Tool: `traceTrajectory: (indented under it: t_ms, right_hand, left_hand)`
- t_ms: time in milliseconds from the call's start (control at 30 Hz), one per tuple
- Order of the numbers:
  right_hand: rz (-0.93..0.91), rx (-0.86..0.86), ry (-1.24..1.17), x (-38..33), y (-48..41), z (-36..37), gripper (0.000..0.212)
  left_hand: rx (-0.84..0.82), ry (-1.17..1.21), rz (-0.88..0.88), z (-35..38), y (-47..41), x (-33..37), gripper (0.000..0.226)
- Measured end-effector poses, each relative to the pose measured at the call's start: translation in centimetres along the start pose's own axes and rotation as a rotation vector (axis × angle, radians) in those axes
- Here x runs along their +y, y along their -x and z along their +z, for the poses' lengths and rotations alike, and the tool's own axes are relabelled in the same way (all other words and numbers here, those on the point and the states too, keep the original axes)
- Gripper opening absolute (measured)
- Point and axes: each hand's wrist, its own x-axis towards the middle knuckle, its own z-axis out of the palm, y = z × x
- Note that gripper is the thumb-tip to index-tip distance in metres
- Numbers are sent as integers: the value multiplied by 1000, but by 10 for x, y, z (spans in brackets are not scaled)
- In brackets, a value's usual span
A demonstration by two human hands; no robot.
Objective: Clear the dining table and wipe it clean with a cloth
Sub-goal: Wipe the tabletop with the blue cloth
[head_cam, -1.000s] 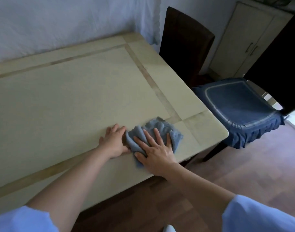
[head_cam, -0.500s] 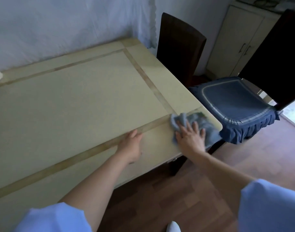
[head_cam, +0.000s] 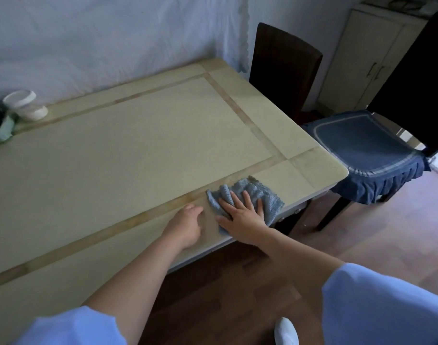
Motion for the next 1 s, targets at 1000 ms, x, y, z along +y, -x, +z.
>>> traceTrajectory:
  t_ms: [1000]
  right_hand:
    - [7,303,178,164,-67,-155,52]
  left_hand:
    - [173,-109,97,29,-109,156,50]
